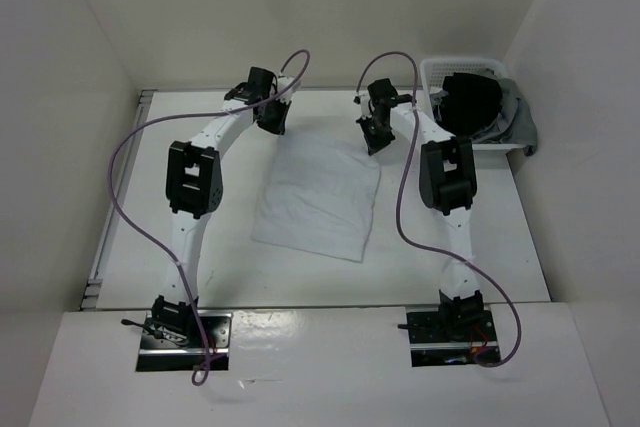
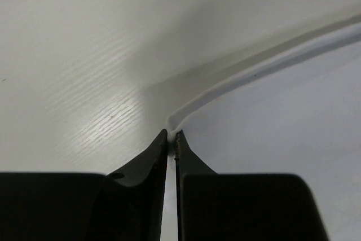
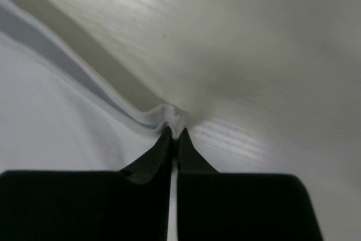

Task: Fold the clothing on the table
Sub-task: Fold the skirt

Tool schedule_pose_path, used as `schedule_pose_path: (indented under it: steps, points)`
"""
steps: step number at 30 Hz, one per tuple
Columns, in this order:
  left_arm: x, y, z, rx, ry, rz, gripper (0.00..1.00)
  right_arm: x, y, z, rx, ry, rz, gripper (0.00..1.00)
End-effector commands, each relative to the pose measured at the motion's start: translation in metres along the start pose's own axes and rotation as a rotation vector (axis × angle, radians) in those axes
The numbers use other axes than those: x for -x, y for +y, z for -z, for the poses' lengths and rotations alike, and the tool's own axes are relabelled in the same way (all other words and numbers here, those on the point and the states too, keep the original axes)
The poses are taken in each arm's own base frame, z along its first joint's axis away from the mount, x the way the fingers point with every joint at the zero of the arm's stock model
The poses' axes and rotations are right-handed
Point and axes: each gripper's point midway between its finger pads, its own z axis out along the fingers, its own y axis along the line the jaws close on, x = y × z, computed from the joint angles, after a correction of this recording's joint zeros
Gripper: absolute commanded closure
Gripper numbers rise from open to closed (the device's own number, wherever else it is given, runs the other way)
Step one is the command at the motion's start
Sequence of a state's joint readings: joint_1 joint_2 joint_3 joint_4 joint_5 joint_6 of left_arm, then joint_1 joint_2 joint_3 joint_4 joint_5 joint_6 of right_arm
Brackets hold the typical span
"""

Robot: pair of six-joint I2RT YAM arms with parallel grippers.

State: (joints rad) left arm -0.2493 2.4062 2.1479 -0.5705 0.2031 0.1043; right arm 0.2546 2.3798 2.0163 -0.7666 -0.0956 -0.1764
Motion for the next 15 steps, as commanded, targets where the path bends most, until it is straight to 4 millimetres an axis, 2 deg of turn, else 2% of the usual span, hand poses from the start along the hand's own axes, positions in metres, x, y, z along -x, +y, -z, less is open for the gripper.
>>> schedule_pose_path:
  steps: [1, 4, 7, 8, 9, 11, 12, 13, 15]
  points:
    - [-0.002, -0.022, -0.009, -0.058, 0.034, -0.036, 0.88, 0.009, -0.013, 0.020, -0.077, -0.088, -0.001, 1.00]
    - [-0.002, -0.024, -0.009, -0.067, 0.032, -0.036, 0.88, 0.007, -0.021, 0.024, -0.105, -0.084, -0.010, 1.00]
    - [0.001, -0.026, 0.003, -0.065, 0.021, -0.039, 0.88, 0.024, -0.029, 0.034, -0.118, -0.131, -0.017, 1.00]
    - [-0.001, -0.025, 0.005, -0.055, 0.025, -0.038, 0.88, 0.025, -0.029, 0.031, -0.118, -0.131, -0.017, 1.00]
    - [-0.001, -0.020, 0.009, -0.049, 0.020, -0.032, 0.88, 0.032, -0.036, 0.036, -0.134, -0.151, -0.033, 1.00]
    - [0.001, -0.015, 0.021, -0.028, 0.007, -0.029, 0.88, 0.034, -0.039, 0.030, -0.143, -0.148, -0.044, 1.00]
    - [-0.007, -0.010, 0.021, -0.023, 0.020, -0.018, 0.88, 0.039, -0.045, 0.031, -0.150, -0.161, -0.051, 1.00]
    - [-0.009, -0.011, 0.022, -0.023, 0.017, -0.018, 0.88, 0.041, -0.045, 0.030, -0.150, -0.164, -0.051, 1.00]
    - [-0.013, 0.003, 0.032, 0.005, 0.014, 0.001, 0.88, 0.048, -0.047, 0.026, -0.151, -0.172, -0.059, 1.00]
